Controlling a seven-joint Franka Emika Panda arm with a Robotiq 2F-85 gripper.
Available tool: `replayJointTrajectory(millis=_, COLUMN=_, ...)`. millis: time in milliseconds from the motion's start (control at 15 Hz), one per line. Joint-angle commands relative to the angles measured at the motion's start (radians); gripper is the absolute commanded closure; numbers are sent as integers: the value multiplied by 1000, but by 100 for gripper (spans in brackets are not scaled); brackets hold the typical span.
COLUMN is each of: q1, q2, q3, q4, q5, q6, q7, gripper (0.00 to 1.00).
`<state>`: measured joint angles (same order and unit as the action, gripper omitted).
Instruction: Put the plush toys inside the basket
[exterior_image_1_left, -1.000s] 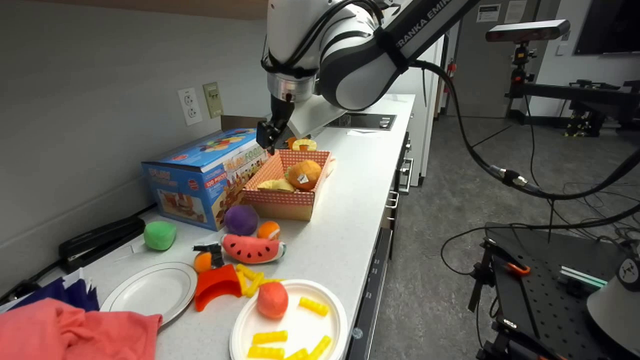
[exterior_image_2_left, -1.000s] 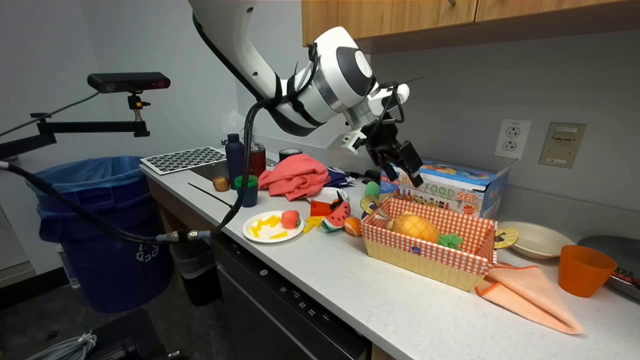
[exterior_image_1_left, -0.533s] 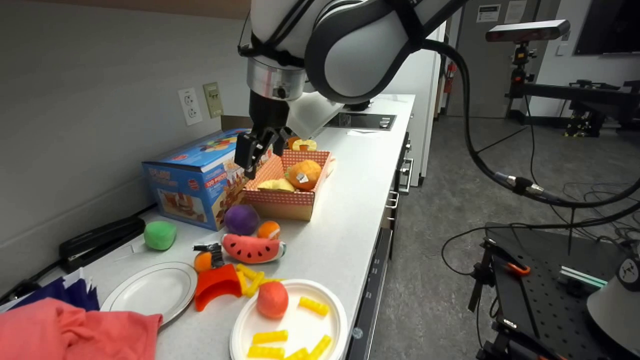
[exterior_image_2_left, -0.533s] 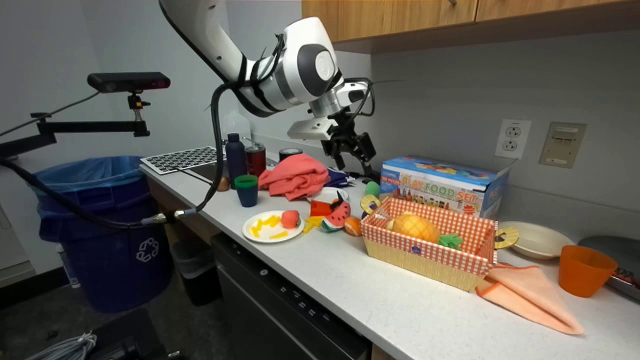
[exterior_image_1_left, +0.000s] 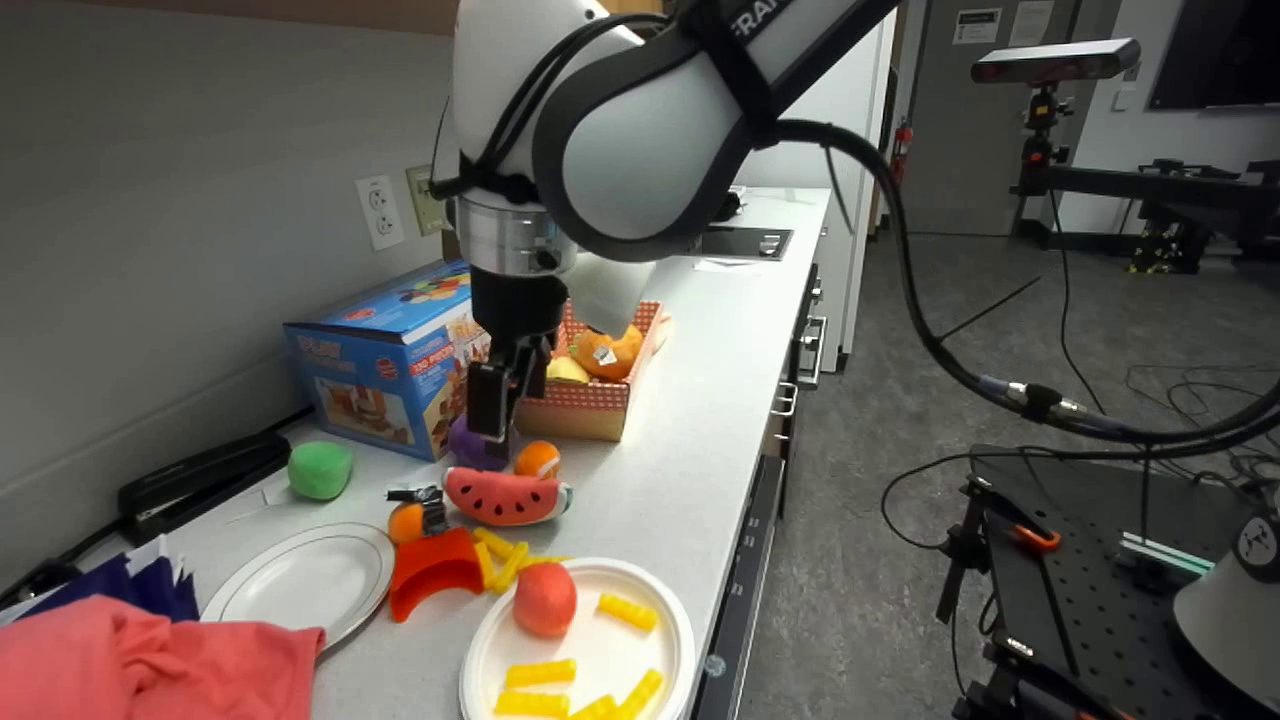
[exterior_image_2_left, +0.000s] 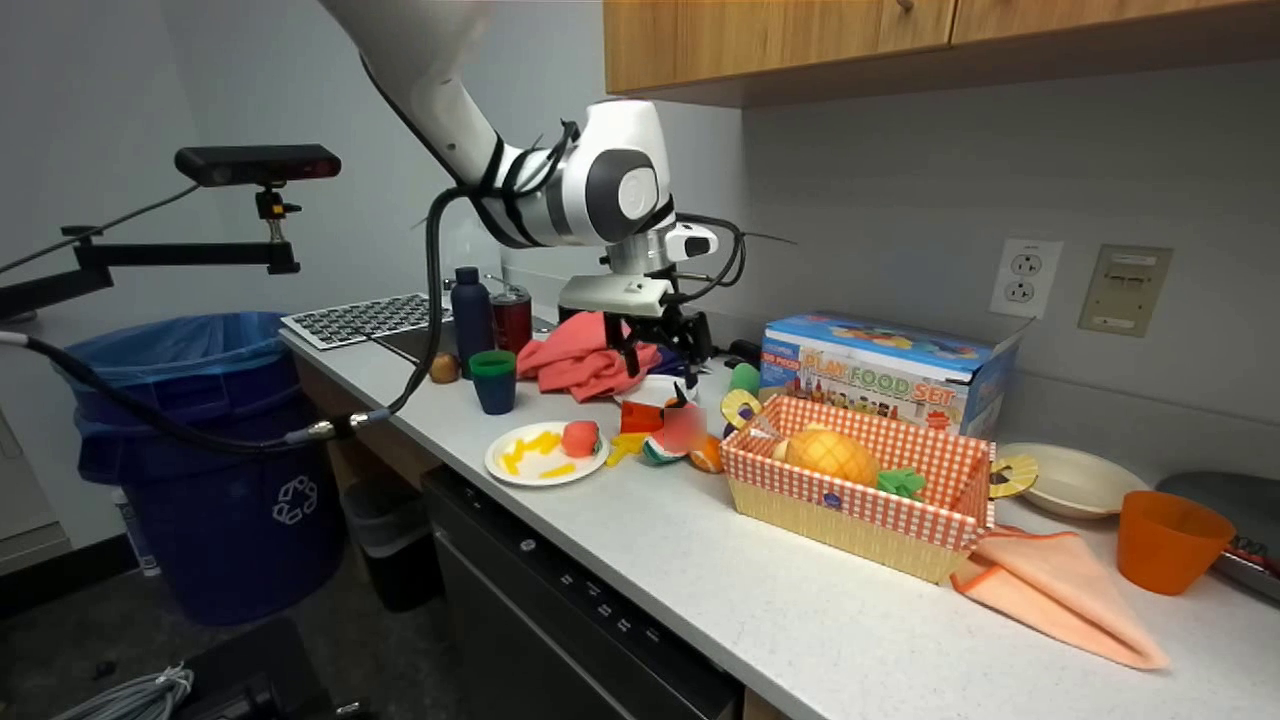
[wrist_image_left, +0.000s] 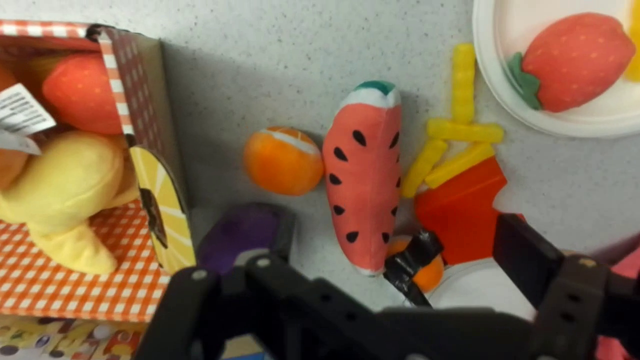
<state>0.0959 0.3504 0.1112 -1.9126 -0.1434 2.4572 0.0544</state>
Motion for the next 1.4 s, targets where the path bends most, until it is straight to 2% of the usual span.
replayJointTrajectory(millis=0, q1=12, q2=115, q3=-35, q4=108, q5=-17, q6=-42, q7=-35, gripper=0)
replayJointTrajectory(millis=800, q1=83, q2=306, q3=-65, q4=286, q5=-76, q6=-73, q7=-19, gripper=0)
replayJointTrajectory(millis=867, q1=87, q2=317, q3=-67, q4=297, q5=-78, q6=-78, q7=-19, gripper=11)
replayJointTrajectory(millis=933, q1=90, q2=326, q3=-68, q4=306, q5=-78, q6=-84, q7=-20, gripper=28)
replayJointTrajectory(millis=1333, q1=98, q2=339, q3=-91, q4=322, q5=-89, q6=-91, q7=-5, gripper=73)
